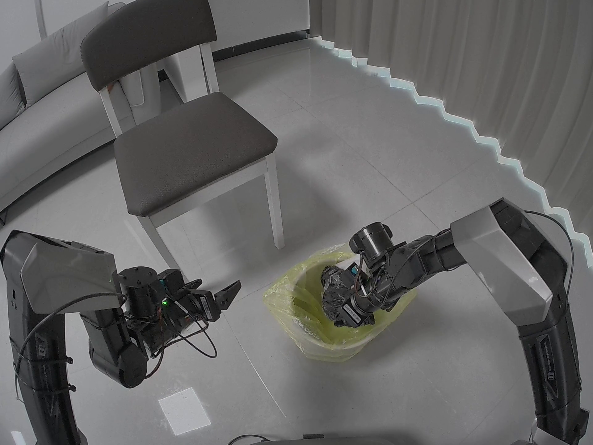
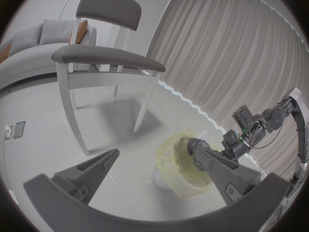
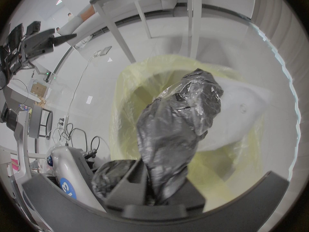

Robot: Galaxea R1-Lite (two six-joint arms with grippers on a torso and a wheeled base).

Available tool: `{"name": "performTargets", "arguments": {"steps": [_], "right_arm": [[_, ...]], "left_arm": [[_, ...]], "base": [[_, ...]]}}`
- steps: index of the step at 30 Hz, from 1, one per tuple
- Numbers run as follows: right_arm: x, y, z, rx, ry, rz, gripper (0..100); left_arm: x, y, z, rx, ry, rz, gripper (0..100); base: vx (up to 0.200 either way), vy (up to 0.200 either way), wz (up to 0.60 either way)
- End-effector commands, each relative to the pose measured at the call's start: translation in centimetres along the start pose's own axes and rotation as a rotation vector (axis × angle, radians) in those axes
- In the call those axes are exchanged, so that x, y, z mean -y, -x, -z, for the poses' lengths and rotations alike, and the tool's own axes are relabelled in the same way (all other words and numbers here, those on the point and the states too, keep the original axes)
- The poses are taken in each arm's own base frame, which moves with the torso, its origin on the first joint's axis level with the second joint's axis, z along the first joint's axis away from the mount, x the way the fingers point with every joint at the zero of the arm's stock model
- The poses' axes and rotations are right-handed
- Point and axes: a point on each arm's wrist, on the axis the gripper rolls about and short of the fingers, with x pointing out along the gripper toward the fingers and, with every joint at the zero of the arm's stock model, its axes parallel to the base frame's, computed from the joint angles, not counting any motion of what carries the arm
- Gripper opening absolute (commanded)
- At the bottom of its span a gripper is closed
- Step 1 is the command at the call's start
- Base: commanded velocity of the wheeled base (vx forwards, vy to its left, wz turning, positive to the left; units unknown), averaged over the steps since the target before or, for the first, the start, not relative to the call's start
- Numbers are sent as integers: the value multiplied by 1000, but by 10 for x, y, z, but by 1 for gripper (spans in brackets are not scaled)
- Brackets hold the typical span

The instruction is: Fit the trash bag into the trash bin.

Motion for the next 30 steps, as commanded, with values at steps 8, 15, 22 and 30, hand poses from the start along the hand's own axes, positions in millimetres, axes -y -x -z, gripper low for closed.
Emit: {"name": "performTargets", "arguments": {"steps": [8,15,22,30], "right_arm": [[-1,-13,-1,-27,-1,-9,100],[16,14,-8,16,-36,40,100],[57,34,5,19,-134,116,100],[98,34,31,-15,-216,170,100]], "left_arm": [[2,-4,5,-3,0,9,100],[3,-8,11,-16,-2,15,100],[4,-17,18,-23,-3,3,100],[4,-15,18,-26,-2,-1,100]], "base": [[0,0,0],[0,0,0],[0,0,0],[0,0,0]]}}
